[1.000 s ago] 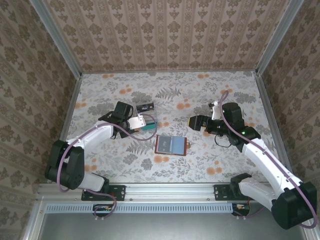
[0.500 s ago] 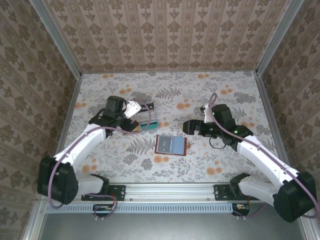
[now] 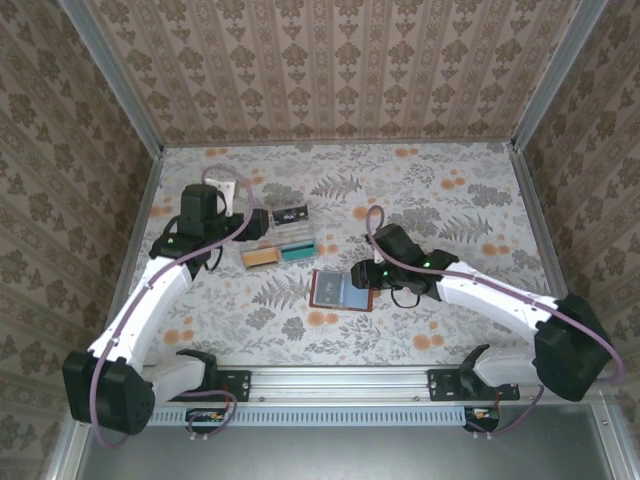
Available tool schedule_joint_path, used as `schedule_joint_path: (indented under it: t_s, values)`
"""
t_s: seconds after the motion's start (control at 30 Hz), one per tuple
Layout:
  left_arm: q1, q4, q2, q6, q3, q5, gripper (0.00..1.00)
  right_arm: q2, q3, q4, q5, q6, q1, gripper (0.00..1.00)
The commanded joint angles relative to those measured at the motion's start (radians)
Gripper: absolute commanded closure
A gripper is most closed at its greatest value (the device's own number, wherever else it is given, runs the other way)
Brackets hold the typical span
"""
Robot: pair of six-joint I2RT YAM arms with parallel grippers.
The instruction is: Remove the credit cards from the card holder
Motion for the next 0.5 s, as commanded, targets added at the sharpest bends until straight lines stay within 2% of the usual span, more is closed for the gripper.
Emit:
schedule_joint_path:
  t_s: [0.0,0.03,0.17,0.27,0.37,0.47]
  values:
    - [0.005,0.043,-0.065,-0.139,-0.054,0.039,0.0,0.057,0.025,-0.049,0.115,0.081,0.027,0.64]
    - [0.006,0.03,-0.072,-0.159,-0.058,0.038,0.0,0.081,0.024,-0.049,0.121,0.095,0.028,0.65]
    - [-0.013,-0.002,-0.093,-0.267,-0.097,0.11,0.11,0.141,0.007,-0.047,0.161,0.139,0.032,0.72]
    - [-0.056,0.006,-0.102,-0.36,-0.138,0.144,0.3,0.185,0.004,-0.044,0.169,0.14,0.032,0.75]
    - [-0.143,0.037,-0.093,-0.433,-0.185,0.144,0.37,0.215,-0.009,-0.03,0.187,0.145,0.031,0.78]
    - [-0.273,0.071,-0.066,-0.491,-0.217,0.112,0.4,0.226,-0.037,0.018,0.171,0.146,0.032,0.79]
